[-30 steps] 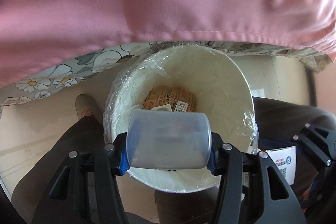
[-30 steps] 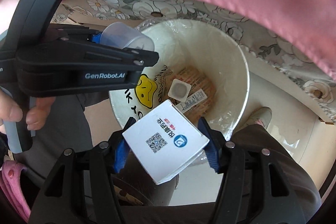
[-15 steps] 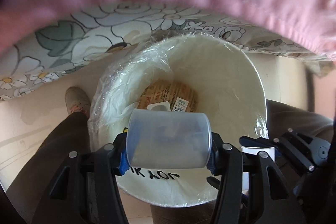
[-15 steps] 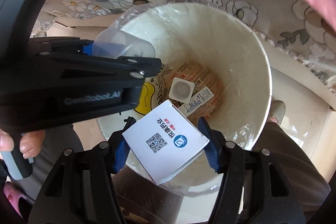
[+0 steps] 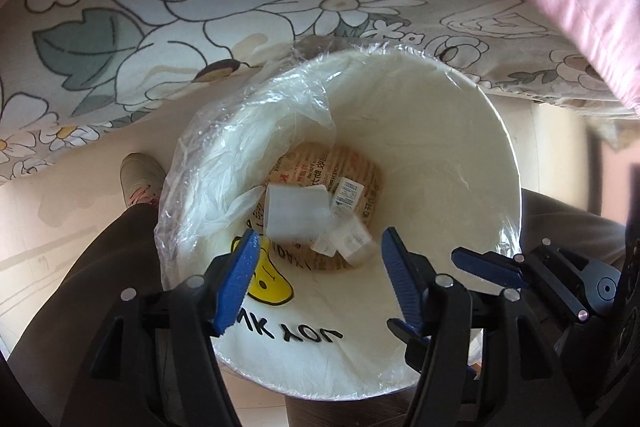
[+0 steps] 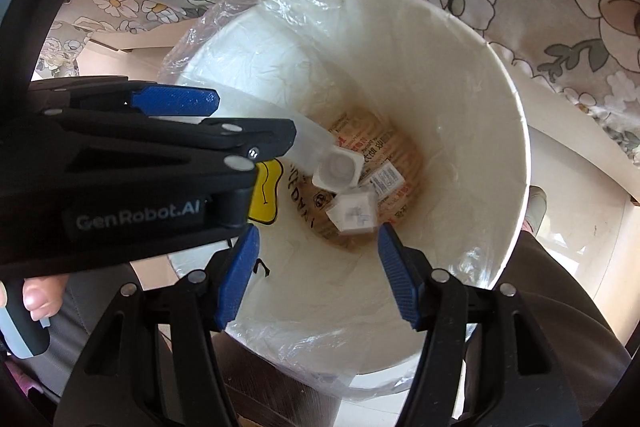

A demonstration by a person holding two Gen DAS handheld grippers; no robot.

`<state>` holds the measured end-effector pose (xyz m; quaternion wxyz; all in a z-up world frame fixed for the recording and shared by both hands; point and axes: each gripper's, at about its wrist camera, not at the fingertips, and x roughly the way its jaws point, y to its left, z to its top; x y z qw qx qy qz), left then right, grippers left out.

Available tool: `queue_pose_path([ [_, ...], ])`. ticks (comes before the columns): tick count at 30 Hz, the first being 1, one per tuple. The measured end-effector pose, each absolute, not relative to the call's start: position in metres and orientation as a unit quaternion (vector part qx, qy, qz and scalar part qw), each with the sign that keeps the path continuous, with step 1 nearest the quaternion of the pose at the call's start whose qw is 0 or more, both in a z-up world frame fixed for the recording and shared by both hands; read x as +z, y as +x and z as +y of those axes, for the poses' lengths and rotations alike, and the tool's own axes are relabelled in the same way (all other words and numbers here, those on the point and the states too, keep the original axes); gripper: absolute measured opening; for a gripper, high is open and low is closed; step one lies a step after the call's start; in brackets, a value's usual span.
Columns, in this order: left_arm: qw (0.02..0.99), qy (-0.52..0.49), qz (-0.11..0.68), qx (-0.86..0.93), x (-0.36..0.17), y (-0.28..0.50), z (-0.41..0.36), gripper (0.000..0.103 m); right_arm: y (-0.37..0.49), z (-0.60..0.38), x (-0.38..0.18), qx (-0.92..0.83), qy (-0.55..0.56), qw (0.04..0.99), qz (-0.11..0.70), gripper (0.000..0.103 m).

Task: Collect trash
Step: 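Open both grippers over the bin to drop the clear cup and white box, then move both open grippers back toward the blocks on the bed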

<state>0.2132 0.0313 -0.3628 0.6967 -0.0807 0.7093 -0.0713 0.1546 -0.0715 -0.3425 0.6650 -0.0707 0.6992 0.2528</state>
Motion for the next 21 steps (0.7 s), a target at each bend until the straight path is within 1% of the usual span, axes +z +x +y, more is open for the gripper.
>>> queue_pose_path([
  [13,0.698,-0.072,0.709,-0.067,-0.366,0.210,0.030,0.066,0.159,-0.074,-0.343,0.245,-0.064,0.675,0.693,0.062],
  [21,0.721,-0.076,0.685,-0.075,-0.333,0.197,0.035,0.066,0.151,-0.094,-0.309,0.245,-0.054,0.694,0.675,0.062],
])
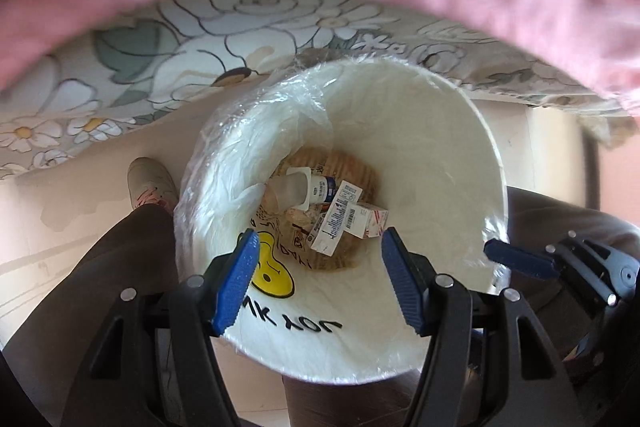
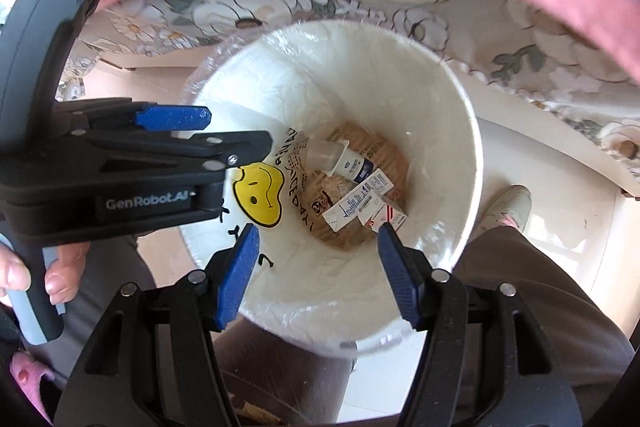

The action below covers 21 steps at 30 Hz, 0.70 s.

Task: Collect trash
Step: 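Move both open grippers back toward the blocks on the bed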

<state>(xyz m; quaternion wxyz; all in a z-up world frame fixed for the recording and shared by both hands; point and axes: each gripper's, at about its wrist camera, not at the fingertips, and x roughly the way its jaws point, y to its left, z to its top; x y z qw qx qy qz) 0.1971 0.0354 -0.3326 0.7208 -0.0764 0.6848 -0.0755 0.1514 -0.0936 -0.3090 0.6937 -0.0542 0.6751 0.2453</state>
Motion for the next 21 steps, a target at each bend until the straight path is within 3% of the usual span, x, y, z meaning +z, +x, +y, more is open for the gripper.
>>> queue_pose_path([
  [11,0.801,-0.034,0.589,-0.104,-0.206,0.153,0.042,0.066,0.126,-0.118,-0.205,0.258,-0.096,0.765,0.582,0.067],
  [21,0.862,-0.016,0.499,-0.082,-0.082,0.165,0.065,0.086,0.134,-0.144,-0.094,0.251,-0.095,0.834,0.482,0.076],
])
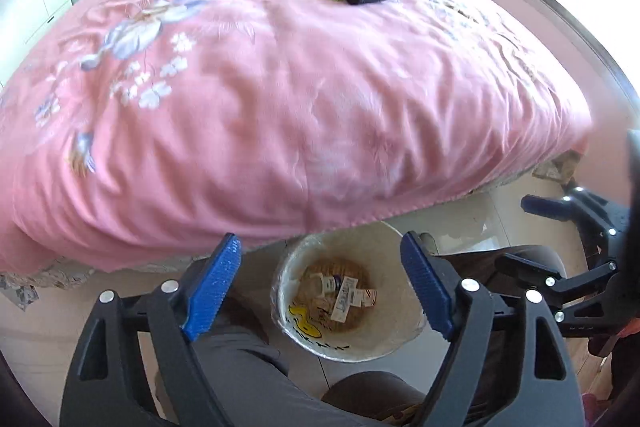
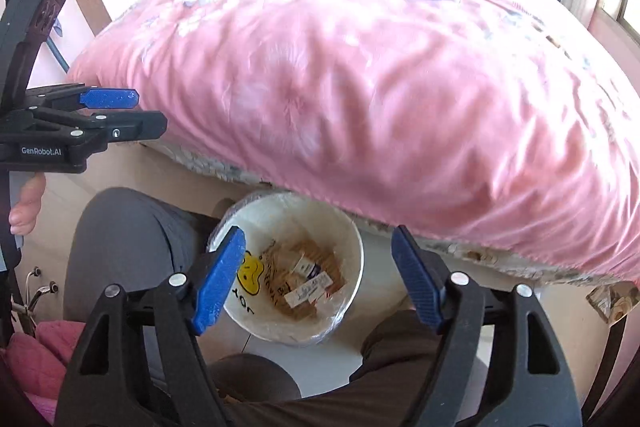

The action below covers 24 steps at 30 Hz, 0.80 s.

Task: Collect trash
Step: 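Move both open grippers back toward the blocks on the bed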

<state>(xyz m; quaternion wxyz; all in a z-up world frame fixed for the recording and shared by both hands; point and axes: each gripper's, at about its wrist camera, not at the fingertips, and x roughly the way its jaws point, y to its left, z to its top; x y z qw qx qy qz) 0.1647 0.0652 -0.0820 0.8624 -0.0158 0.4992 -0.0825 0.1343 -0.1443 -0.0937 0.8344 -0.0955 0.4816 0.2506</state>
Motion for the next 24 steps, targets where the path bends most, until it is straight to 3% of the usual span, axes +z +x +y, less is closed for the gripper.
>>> queue_pose_path([
  [13,0.885,0.065,0.459,-0.048,-0.008,0.236,0.071,0.088,0.198,-0.165,0.029,0.237,-0.156,0.885,0.370,0.082],
  [24,0.884,0.083,0.459,-0.035,0.023,0.354,0.078,0.088,0.304,-0.159,0.066,0.253,-0.203,0.875,0.360,0.082],
])
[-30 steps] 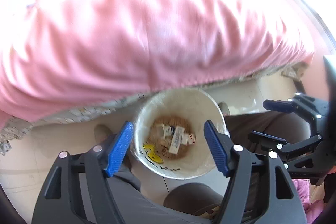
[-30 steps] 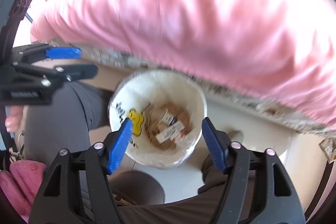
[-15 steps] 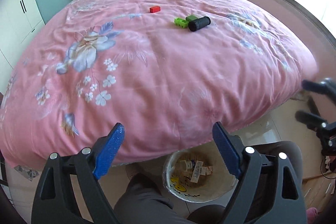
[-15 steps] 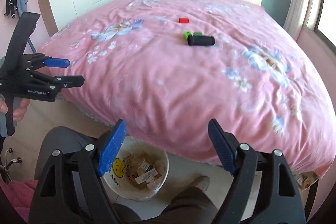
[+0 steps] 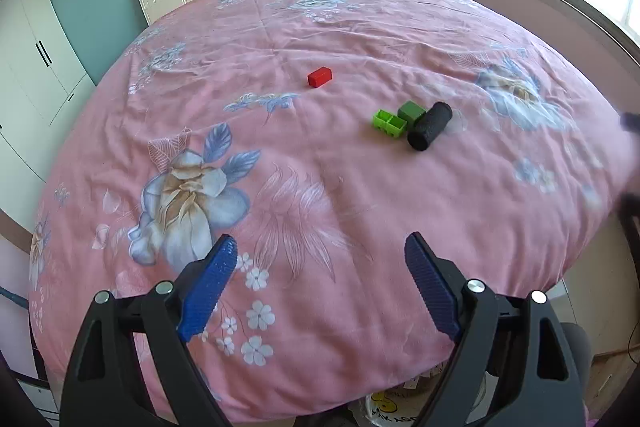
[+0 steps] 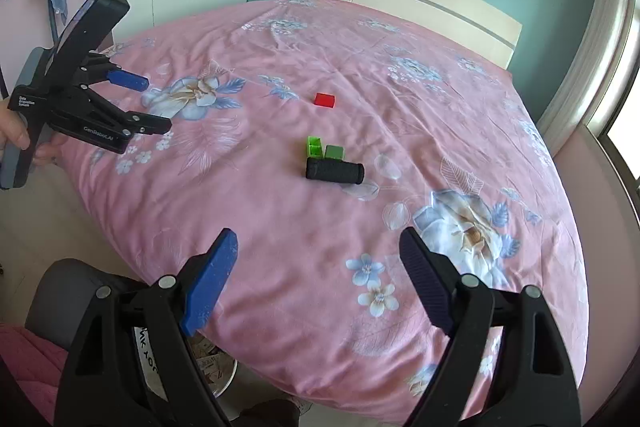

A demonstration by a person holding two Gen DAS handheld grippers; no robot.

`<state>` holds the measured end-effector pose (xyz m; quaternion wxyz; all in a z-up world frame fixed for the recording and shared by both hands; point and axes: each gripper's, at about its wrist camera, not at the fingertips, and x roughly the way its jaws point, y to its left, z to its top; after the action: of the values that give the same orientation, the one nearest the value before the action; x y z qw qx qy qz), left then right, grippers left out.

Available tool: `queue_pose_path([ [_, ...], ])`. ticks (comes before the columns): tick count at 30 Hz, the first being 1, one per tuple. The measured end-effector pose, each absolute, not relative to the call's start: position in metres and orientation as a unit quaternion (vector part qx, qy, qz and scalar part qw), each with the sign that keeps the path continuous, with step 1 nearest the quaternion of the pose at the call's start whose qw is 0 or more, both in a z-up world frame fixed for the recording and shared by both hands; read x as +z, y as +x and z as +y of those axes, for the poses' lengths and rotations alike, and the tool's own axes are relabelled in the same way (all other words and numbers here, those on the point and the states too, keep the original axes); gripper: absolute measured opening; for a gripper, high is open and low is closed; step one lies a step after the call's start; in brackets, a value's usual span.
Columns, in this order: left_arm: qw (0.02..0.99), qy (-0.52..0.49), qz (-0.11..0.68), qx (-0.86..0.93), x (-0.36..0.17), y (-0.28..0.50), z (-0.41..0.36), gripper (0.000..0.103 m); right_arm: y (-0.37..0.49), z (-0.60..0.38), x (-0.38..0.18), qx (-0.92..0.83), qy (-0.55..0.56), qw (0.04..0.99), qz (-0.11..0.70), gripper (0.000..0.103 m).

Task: Collect trash
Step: 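Move both open grippers back toward the blocks on the bed, then grasp the red block with the left gripper while the right grasps the green block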

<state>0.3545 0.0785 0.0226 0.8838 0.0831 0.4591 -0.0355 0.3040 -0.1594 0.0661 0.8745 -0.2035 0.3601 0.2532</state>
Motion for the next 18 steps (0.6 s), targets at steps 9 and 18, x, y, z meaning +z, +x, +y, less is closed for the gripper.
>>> queue_pose_path([
  [9,0.879,0.086,0.467,-0.038,0.011,0.465,0.078,0.088,0.400,-0.124,0.057,0.257,-0.206,0.862,0.386,0.082],
  [18,0.875,0.117,0.469,-0.038,-0.029,0.558,0.076,0.088,0.492,-0.090,0.002,0.255,-0.206,0.839,0.434,0.082],
])
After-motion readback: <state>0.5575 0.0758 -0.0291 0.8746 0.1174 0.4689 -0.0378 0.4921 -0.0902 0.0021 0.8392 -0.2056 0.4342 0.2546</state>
